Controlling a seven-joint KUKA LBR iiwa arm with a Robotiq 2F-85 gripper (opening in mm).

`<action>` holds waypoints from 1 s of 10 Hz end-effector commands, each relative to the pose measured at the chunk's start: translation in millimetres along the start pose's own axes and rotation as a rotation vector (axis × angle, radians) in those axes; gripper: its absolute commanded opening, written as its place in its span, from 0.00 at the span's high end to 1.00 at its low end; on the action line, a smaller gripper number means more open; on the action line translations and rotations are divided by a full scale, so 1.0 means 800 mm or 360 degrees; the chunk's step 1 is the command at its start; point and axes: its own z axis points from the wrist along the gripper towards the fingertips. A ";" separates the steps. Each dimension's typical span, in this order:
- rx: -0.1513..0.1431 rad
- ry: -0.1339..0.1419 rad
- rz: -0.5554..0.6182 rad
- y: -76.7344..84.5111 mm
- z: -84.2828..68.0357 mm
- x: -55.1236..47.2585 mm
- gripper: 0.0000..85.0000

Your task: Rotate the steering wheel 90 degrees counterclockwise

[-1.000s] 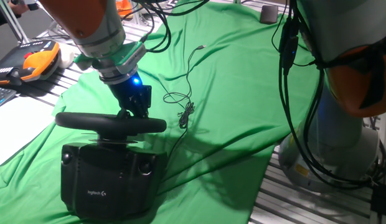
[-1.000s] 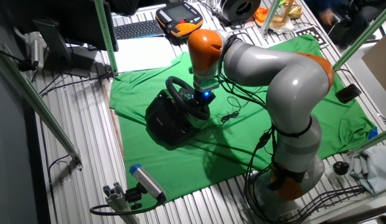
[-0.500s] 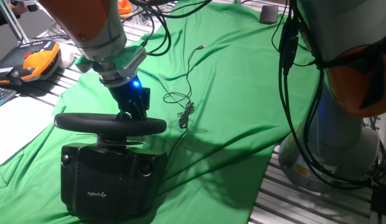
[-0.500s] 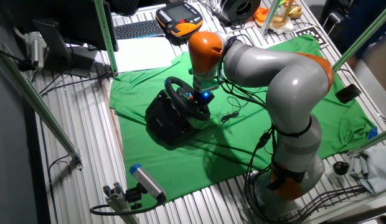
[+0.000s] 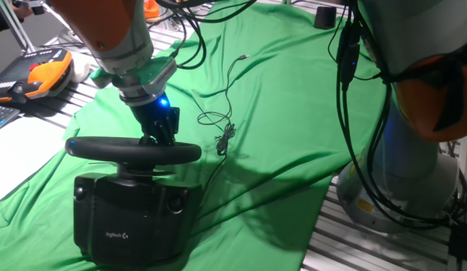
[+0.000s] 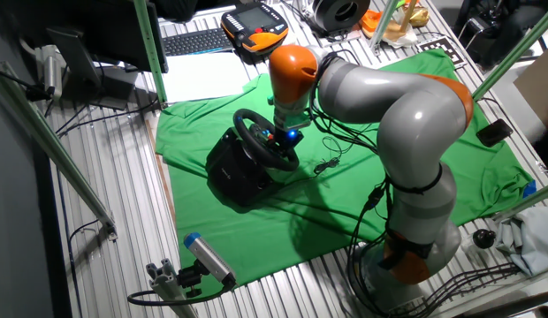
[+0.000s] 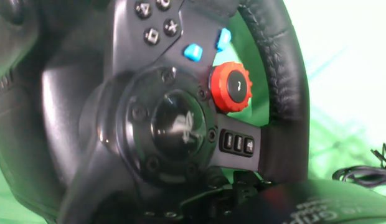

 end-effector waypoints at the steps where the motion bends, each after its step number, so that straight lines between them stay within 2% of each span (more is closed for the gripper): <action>1: -0.0003 0.0000 -0.0006 0.000 0.000 -0.003 1.00; 6: -0.0015 -0.0009 -0.0013 0.003 0.004 -0.010 1.00; 10: -0.0022 -0.0011 -0.0022 0.006 0.001 -0.020 1.00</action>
